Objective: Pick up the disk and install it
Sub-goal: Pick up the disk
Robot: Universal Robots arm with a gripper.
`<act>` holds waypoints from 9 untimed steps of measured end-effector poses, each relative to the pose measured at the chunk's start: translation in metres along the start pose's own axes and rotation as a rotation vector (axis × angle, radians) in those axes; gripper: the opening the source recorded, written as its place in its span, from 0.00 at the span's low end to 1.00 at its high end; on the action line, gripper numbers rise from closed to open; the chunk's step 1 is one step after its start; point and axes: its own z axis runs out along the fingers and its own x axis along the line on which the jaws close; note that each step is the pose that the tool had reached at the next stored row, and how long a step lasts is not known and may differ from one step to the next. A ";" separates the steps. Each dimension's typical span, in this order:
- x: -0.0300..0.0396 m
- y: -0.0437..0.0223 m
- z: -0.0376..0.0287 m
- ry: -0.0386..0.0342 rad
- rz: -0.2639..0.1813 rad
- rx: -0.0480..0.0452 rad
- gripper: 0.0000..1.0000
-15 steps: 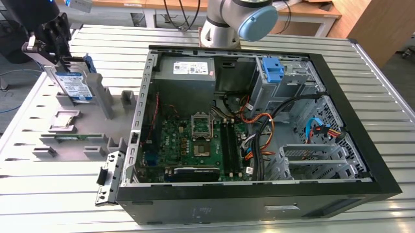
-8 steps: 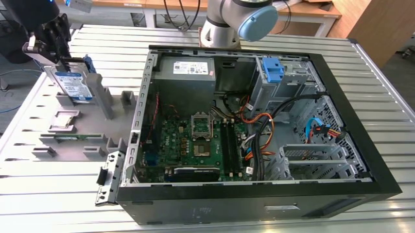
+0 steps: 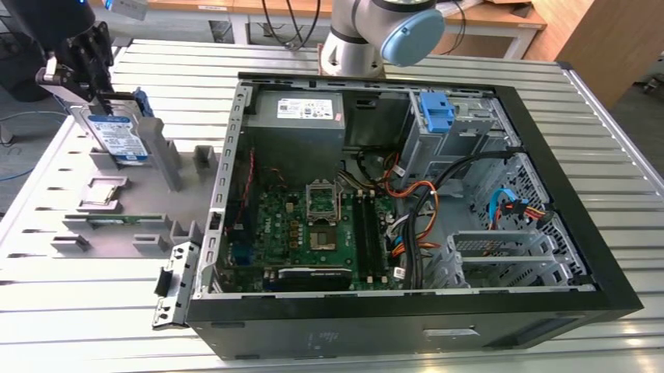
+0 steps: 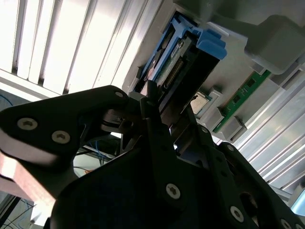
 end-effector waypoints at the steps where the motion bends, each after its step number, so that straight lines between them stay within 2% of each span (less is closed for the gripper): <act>1: 0.0000 0.0000 0.0000 0.0000 0.000 -0.0001 0.35; 9: -0.0001 0.0001 -0.0027 0.0000 0.000 0.0000 0.35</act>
